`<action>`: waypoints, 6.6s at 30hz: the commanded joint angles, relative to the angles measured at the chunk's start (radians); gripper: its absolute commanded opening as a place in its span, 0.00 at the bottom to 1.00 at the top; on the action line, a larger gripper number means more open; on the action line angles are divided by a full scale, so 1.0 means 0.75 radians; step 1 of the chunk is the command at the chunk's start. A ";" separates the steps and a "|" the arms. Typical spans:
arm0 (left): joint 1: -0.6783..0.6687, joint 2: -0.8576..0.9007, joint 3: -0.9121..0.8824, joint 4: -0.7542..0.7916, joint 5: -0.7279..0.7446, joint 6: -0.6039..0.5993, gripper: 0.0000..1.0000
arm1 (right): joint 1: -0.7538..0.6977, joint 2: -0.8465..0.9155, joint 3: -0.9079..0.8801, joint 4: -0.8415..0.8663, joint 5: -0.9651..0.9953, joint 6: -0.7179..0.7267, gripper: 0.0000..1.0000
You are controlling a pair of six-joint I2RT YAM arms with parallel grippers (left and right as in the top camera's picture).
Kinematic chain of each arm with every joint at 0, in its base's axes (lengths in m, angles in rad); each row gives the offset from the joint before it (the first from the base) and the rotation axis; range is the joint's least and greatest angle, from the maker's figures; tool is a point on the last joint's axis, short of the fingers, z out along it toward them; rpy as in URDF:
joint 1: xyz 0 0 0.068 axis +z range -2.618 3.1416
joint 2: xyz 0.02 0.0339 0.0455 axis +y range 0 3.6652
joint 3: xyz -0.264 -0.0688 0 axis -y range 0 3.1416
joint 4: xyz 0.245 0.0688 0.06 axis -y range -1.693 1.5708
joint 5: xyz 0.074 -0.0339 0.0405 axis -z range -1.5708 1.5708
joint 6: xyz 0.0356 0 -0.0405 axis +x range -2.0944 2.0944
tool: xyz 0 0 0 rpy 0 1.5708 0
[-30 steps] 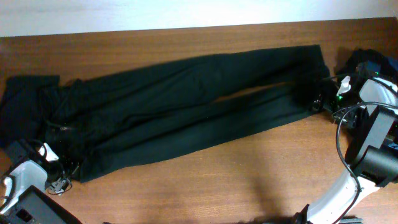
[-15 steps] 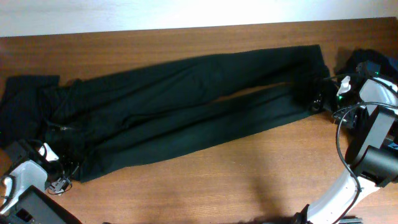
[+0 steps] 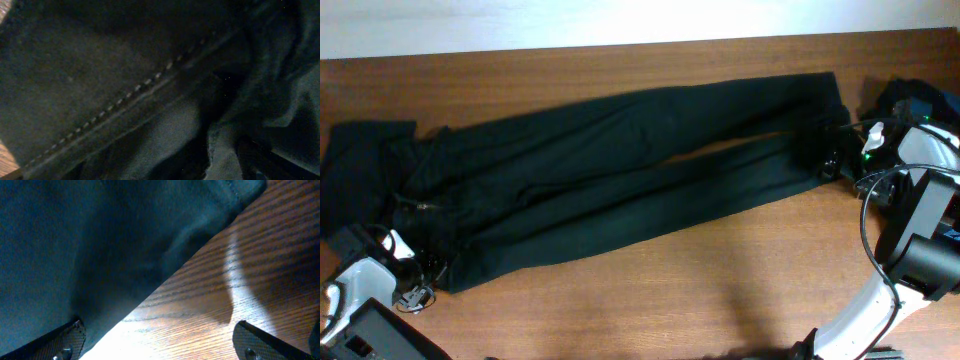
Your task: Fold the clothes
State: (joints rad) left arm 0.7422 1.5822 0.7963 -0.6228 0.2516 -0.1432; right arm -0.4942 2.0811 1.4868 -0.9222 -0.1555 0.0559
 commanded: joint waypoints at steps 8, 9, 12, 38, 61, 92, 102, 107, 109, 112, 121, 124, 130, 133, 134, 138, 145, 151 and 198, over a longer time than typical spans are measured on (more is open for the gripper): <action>0.007 0.007 -0.009 0.007 0.020 0.003 0.99 | 0.004 -0.004 0.026 0.006 0.013 0.006 0.99; 0.007 0.007 -0.009 0.007 0.020 0.003 0.99 | 0.004 -0.004 0.026 0.006 0.013 0.007 0.99; 0.007 0.007 -0.009 0.007 0.020 0.002 0.99 | 0.004 -0.004 0.026 0.004 0.013 0.006 0.99; 0.007 0.007 -0.009 0.007 0.020 0.002 0.99 | 0.002 -0.004 0.026 0.192 0.097 -0.143 0.99; 0.007 0.007 -0.009 0.008 0.020 0.002 0.99 | 0.004 0.002 0.026 0.239 0.103 -0.169 0.99; 0.006 0.007 -0.009 -0.030 0.203 -0.003 0.01 | 0.004 0.002 0.026 0.226 0.079 -0.168 0.98; 0.006 0.007 -0.009 -0.048 0.203 -0.003 0.21 | 0.003 0.002 0.022 0.250 0.196 -0.094 0.99; 0.006 0.007 -0.009 -0.047 0.202 -0.003 0.21 | 0.003 0.005 0.016 0.298 0.169 -0.093 0.96; 0.006 0.007 -0.009 -0.043 0.202 -0.003 0.22 | 0.004 0.005 -0.002 0.327 0.161 -0.093 0.93; 0.006 0.007 -0.009 -0.036 0.193 -0.003 0.22 | 0.004 0.006 -0.030 0.371 0.137 -0.093 0.92; 0.006 0.007 -0.009 -0.033 0.193 -0.003 0.22 | 0.006 0.010 -0.097 0.473 0.071 -0.094 0.85; 0.006 0.007 -0.009 -0.033 0.193 -0.003 0.22 | 0.005 0.012 -0.126 0.498 0.067 -0.094 0.81; 0.006 0.007 -0.009 -0.033 0.193 -0.003 0.22 | 0.005 0.023 -0.129 0.504 0.067 -0.094 0.64; 0.006 0.007 -0.009 -0.033 0.193 -0.003 0.20 | 0.006 0.036 -0.129 0.505 0.067 -0.094 0.49; 0.006 0.007 -0.009 -0.033 0.193 -0.003 0.15 | 0.006 0.043 -0.129 0.508 0.062 -0.094 0.44; 0.006 0.007 -0.009 -0.033 0.193 -0.003 0.08 | 0.005 0.065 -0.129 0.519 0.005 -0.094 0.31; 0.006 0.007 0.023 -0.054 0.193 -0.011 0.01 | 0.006 0.032 -0.035 0.428 -0.023 -0.094 0.04; 0.005 0.007 0.194 -0.226 0.151 -0.067 0.01 | 0.006 0.016 0.134 0.242 -0.018 -0.076 0.04; -0.260 0.202 0.926 -0.510 -0.193 -0.128 0.01 | 0.098 0.025 0.682 -0.191 0.228 0.358 0.04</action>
State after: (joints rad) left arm 0.5449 1.7157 1.4185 -1.0138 0.1654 -0.2157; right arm -0.4095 2.0983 1.9617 -1.0756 -0.0666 0.2867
